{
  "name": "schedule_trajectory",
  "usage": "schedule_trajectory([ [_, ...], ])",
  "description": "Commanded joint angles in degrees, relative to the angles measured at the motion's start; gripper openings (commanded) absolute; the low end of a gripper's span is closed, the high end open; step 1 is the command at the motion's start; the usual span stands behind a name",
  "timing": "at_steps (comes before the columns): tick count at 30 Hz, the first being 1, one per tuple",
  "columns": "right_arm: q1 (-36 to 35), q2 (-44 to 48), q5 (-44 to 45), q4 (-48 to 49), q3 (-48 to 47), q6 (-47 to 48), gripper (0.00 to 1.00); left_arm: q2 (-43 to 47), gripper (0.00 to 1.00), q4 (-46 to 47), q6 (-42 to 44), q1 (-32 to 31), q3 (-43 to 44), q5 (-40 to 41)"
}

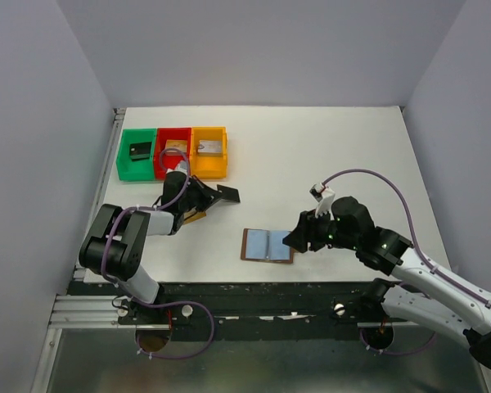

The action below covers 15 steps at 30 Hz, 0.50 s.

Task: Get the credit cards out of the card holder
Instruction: Place the credit card at the center of the board.

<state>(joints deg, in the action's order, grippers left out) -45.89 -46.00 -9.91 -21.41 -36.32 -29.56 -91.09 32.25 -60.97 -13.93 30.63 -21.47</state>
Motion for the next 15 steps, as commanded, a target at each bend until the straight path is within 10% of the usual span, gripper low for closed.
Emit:
schedule_trajectory([
  [1,0.01,-0.76,-0.72,1.90,1.25,-0.50,0.57,-1.90,0.00,4.84,-0.91,0.22,0.31,-0.06],
  [8,0.01,-1.46,-0.55,1.99,1.25,-0.50,0.57,-1.46,0.11,0.89,0.06,0.40,1.18,0.91],
  [15,-0.08,-1.46,-0.46,1.90,1.77,-0.32,0.58,0.03,0.42,-7.45,2.61,0.57,3.03,2.31],
])
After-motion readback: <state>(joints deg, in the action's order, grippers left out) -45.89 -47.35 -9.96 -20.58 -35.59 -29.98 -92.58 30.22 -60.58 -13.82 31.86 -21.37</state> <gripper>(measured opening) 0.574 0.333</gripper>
